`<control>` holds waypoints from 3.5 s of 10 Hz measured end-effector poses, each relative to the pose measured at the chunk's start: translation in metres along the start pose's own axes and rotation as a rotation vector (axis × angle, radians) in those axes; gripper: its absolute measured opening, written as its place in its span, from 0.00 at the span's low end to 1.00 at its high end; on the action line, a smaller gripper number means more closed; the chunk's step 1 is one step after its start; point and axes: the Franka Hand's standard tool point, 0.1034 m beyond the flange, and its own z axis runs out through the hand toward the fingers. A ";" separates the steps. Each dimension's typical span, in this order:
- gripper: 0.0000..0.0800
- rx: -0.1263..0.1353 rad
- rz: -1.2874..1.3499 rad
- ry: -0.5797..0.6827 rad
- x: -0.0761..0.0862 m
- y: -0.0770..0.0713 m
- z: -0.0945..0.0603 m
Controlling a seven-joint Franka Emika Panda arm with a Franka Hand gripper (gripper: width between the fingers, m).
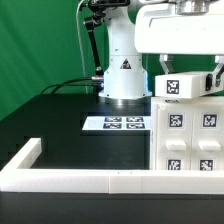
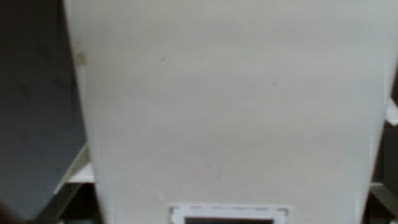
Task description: Assemble cabinet
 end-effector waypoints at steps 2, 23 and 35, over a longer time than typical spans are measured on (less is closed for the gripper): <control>0.70 0.000 0.169 0.000 0.000 0.000 0.000; 0.99 0.096 1.107 -0.168 -0.005 -0.018 -0.019; 1.00 0.138 0.033 -0.067 0.003 -0.033 -0.031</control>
Offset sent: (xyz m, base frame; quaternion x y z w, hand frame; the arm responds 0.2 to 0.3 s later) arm -0.0043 -0.0043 -0.0053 -0.0179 -0.0042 0.2622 0.9648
